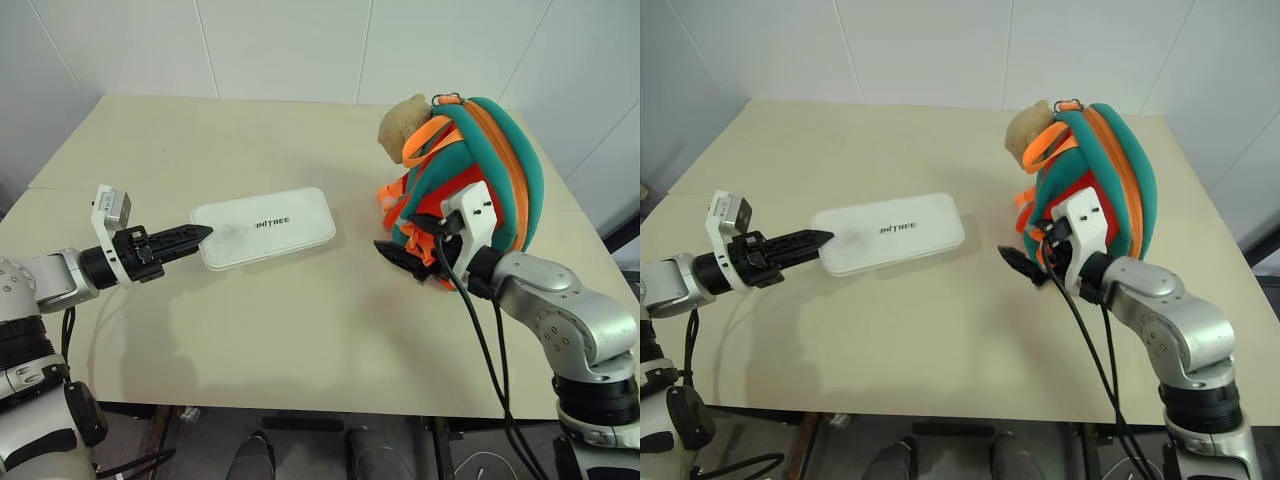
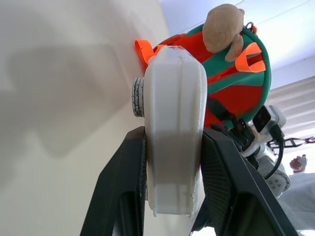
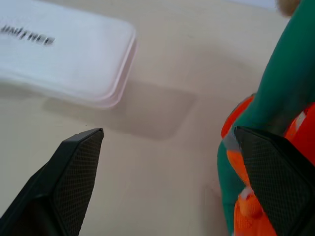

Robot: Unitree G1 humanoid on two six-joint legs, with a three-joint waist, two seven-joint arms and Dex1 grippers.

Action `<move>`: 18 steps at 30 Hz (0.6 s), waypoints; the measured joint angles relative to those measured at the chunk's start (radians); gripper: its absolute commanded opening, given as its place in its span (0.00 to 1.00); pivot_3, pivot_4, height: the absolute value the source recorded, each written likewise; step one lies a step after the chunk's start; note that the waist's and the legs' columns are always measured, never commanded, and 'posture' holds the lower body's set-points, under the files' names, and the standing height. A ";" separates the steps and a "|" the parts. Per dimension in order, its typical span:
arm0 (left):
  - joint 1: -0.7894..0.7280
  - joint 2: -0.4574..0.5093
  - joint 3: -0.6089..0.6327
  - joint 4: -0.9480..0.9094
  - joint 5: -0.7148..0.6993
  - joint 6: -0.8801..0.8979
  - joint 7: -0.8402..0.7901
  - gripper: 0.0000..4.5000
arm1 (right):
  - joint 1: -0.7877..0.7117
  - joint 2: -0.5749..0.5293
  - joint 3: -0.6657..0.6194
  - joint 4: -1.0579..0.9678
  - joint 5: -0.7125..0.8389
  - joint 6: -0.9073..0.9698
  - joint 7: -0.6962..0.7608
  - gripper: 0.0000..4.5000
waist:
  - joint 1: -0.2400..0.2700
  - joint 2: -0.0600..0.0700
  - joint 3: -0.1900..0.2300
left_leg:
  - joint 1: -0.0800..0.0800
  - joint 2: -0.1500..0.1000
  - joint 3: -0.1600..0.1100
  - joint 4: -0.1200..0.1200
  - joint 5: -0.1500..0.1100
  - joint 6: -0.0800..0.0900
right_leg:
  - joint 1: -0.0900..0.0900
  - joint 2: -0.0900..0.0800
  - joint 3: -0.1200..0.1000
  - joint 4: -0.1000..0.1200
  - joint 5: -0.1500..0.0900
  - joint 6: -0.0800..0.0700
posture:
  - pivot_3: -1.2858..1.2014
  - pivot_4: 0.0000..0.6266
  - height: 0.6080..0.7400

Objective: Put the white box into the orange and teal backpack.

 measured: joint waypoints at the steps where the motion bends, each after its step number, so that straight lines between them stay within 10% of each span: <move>1: 0.000 -0.001 0.000 0.000 0.000 0.000 0.000 0.27 | 0.001 -0.001 -0.004 0.000 -0.001 0.003 0.001 1.00 | 0.000 0.000 0.000 | 0.000 0.000 0.000 0.000 0.000 0.000 | 0.000 0.000 0.000 0.000 0.000 0.000 | 0.52 0.24 1.00; 18: -0.001 -0.007 -0.001 0.000 0.000 0.003 0.000 0.27 | -0.108 0.149 -0.006 0.088 -0.165 -0.072 -0.162 1.00 | -0.018 0.000 0.000 | 0.000 0.000 0.000 0.000 0.000 0.000 | -0.001 0.000 0.000 0.001 0.000 0.000 | 0.52 0.24 1.00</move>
